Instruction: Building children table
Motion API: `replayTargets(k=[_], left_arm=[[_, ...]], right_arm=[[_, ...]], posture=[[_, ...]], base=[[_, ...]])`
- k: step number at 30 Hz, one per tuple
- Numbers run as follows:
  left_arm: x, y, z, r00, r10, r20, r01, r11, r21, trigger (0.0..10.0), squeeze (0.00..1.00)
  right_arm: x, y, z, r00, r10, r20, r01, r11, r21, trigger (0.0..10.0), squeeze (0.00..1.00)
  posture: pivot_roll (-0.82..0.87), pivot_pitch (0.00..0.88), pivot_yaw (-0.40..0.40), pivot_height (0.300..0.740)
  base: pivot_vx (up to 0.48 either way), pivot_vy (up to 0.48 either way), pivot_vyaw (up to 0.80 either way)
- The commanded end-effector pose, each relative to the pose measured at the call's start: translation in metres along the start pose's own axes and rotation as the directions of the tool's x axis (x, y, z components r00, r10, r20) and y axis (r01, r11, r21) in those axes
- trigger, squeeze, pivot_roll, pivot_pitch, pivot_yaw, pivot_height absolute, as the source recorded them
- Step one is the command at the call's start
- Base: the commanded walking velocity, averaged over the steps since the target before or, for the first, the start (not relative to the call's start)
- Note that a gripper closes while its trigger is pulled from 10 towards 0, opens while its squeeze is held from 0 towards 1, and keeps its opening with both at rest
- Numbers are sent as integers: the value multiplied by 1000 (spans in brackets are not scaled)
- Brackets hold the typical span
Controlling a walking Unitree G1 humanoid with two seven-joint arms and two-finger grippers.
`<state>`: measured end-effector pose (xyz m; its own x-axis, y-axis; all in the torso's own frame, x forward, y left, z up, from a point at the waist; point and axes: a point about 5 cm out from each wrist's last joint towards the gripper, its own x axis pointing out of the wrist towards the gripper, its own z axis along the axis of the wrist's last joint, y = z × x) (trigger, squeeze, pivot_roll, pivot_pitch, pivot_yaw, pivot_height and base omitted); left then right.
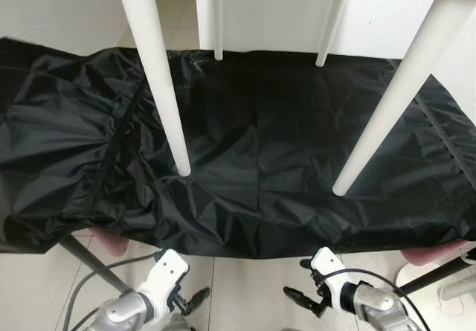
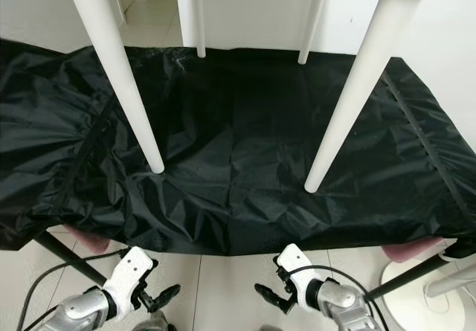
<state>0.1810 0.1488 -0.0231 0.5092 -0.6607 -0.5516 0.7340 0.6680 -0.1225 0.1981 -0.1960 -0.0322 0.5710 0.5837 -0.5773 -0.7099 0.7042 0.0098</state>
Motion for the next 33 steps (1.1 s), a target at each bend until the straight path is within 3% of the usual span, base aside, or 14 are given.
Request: replayTargets(k=[1, 11, 16, 26, 33], left_arm=[[1, 3, -11, 999, 7, -34, -7, 1000, -15, 10000, 0], [10, 10, -22, 994, 91, -64, -94, 994, -50, 10000, 0], [17, 19, -25, 980, 183, -76, -191, 975, -117, 10000, 0], [24, 31, -30, 935, 320, -153, -346, 919, -191, 10000, 0], [23, 29, -37, 910, 352, -217, -395, 897, -198, 10000, 0]], right_arm=[[1, 1, -9, 999, -26, -36, 27, 999, 30, 10000, 0], [7, 2, -20, 991, -107, -82, 117, 985, 125, 10000, 0], [12, 0, -28, 960, -235, -149, 266, 934, 239, 10000, 0], [19, -1, -30, 904, -363, -223, 419, 855, 307, 10000, 0], [19, 1, -35, 879, -397, -265, 469, 822, 324, 10000, 0]], posture=[[50, 42, 7, 740], [46, 41, 10, 740], [44, 38, 16, 740], [23, 19, 32, 740], [20, 10, 41, 740]], base=[[0, 0, 0], [0, 0, 0], [0, 0, 0], [0, 0, 0], [0, 0, 0]])
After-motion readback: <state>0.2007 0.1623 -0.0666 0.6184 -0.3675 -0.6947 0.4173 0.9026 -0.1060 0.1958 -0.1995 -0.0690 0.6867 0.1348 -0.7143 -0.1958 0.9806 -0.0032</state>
